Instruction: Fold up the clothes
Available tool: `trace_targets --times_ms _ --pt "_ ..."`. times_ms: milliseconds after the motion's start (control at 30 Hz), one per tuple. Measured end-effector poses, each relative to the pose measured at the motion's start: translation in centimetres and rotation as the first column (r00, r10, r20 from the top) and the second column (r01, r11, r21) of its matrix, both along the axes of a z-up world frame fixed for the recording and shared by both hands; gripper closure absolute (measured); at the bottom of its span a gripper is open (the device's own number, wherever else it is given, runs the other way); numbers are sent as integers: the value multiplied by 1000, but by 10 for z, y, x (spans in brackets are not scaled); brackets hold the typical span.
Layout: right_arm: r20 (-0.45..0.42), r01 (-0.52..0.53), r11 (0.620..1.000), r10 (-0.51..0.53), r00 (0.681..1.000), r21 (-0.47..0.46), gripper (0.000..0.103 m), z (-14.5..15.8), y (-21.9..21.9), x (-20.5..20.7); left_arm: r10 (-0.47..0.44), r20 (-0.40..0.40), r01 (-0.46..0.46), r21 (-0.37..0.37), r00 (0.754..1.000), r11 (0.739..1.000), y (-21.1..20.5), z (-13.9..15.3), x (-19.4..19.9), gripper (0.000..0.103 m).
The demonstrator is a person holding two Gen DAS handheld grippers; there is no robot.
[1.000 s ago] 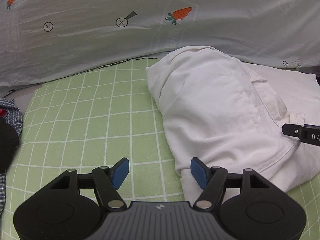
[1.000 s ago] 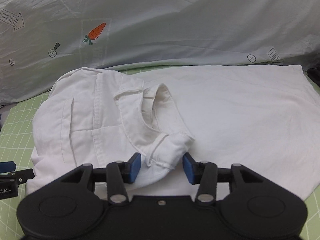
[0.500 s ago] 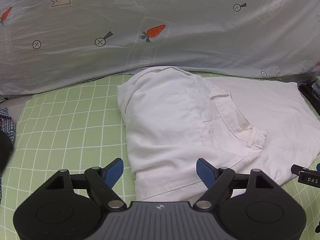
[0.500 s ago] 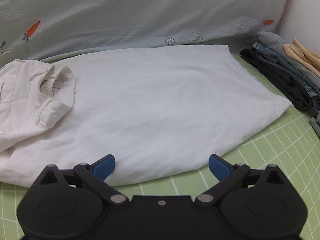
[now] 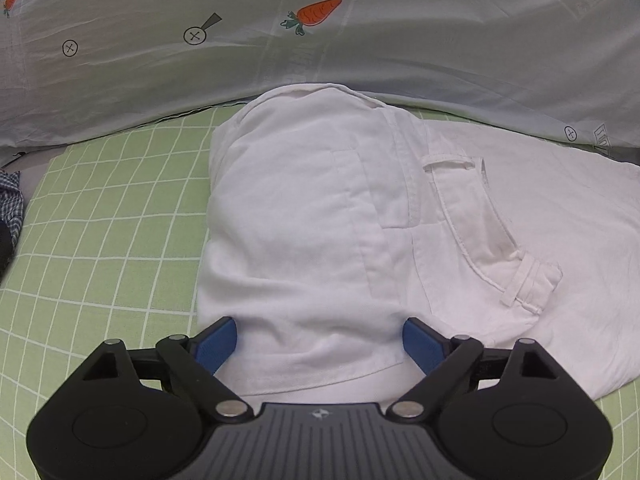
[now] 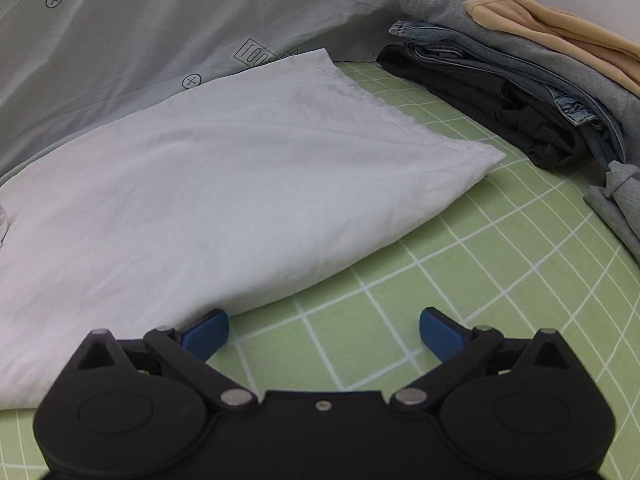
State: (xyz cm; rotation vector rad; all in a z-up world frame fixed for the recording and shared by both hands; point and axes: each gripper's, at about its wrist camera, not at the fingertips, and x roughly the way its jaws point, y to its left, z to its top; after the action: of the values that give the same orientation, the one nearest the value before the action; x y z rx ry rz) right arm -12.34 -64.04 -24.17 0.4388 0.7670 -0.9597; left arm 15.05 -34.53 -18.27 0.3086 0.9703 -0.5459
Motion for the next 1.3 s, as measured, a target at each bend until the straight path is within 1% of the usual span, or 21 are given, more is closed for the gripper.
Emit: trace_targets --times_ms 133,267,400,467,500,567,600,667,700,733,767,867,900,933,967,1000,1067,1100,1167,1200,1300 --pt "32 22 999 -21 999 -39 0 -5 -48 1 57 5 -57 28 998 998 -10 -8 6 2" --pt "73 -43 999 44 996 -21 0 -4 -80 3 93 2 -93 52 996 994 -15 -13 8 0" --pt "171 -67 997 61 983 26 0 0 -86 -14 90 -4 -89 82 996 993 -19 -14 10 0" --pt "249 -41 997 24 968 61 0 1 -87 -30 88 -7 -87 89 996 992 -18 -15 11 0" --pt "298 -19 996 -6 954 82 0 1 -89 -38 88 -9 -87 91 996 992 -18 -15 12 0" --pt "406 27 991 -78 911 129 0 0 -94 -54 87 -10 -86 97 996 992 -19 -15 12 0" --pt "462 58 986 -125 878 158 0 -1 -97 -62 87 -9 -85 101 996 991 -19 -15 12 0" --pt "572 129 965 -241 784 230 0 -6 -106 -77 86 -10 -84 107 996 991 -21 -16 13 0" --pt "605 153 954 -282 744 257 0 -8 -111 -82 85 -11 -83 109 996 991 -22 -16 14 0" --pt "615 166 949 -300 729 266 0 -9 -117 -83 85 -12 -83 111 996 990 -23 -16 14 0" --pt "611 177 949 -304 731 260 0 -10 -122 -81 84 -14 -82 112 996 990 -23 -16 16 0" --pt "562 193 957 -283 777 215 1 -8 -134 -68 84 -13 -82 115 996 990 -24 -16 15 0" --pt "553 198 958 -282 784 207 1 -8 -137 -65 84 -11 -83 114 996 990 -23 -17 14 0" --pt "557 206 956 -289 778 209 3 -9 -140 -63 84 -8 -83 114 996 990 -22 -17 12 0" --pt "571 215 952 -302 763 217 7 -12 -144 -63 85 -5 -84 113 996 990 -23 -17 11 0" --pt "586 221 948 -316 746 230 17 -14 -147 -64 87 -2 -87 114 996 990 -23 -17 11 0" --pt "590 237 928 -366 720 286 45 -19 -156 -66 92 4 -92 118 996 989 -24 -17 9 0" --pt "586 246 915 -394 708 319 69 -22 -161 -67 95 8 -95 120 995 988 -24 -17 8 0" --pt "593 244 895 -433 679 374 76 -23 -168 -68 97 14 -98 121 995 988 -24 -17 7 0" --pt "594 238 902 -418 687 360 77 -18 -167 -66 97 16 -98 120 995 988 -24 -17 6 0" --pt "609 191 945 -318 726 265 79 2 -156 -54 99 19 -100 117 995 988 -22 -16 5 0"
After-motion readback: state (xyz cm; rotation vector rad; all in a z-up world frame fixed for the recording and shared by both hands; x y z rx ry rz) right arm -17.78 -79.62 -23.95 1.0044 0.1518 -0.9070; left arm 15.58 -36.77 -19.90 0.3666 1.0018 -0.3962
